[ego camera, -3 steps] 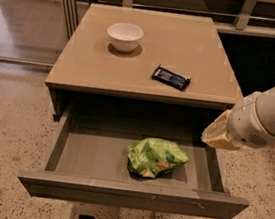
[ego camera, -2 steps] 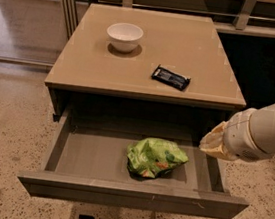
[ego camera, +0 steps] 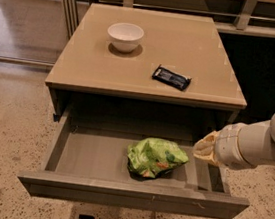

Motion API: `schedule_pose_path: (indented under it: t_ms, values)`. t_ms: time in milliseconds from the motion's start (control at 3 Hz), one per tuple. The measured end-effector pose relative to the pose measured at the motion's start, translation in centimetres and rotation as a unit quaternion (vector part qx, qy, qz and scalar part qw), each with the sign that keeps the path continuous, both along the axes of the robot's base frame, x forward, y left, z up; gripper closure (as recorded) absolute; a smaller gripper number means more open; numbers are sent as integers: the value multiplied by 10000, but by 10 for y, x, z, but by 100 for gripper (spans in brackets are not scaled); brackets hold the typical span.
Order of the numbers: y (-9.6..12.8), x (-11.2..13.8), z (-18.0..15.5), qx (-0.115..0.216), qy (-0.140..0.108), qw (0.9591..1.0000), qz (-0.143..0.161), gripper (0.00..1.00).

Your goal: Pick green rice chip bag from top drawer and place on counter

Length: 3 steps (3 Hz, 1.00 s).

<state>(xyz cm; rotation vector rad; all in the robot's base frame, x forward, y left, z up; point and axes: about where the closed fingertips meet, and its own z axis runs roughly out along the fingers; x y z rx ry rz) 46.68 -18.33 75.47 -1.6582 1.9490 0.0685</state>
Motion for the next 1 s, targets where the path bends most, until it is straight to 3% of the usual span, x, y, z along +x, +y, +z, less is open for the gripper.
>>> schedule_pose_path:
  t_ms: [333, 1000]
  values:
    - [-1, 9, -21, 189, 71, 9998, 38, 37]
    - [1, 14, -48, 452, 302, 9985, 97, 36]
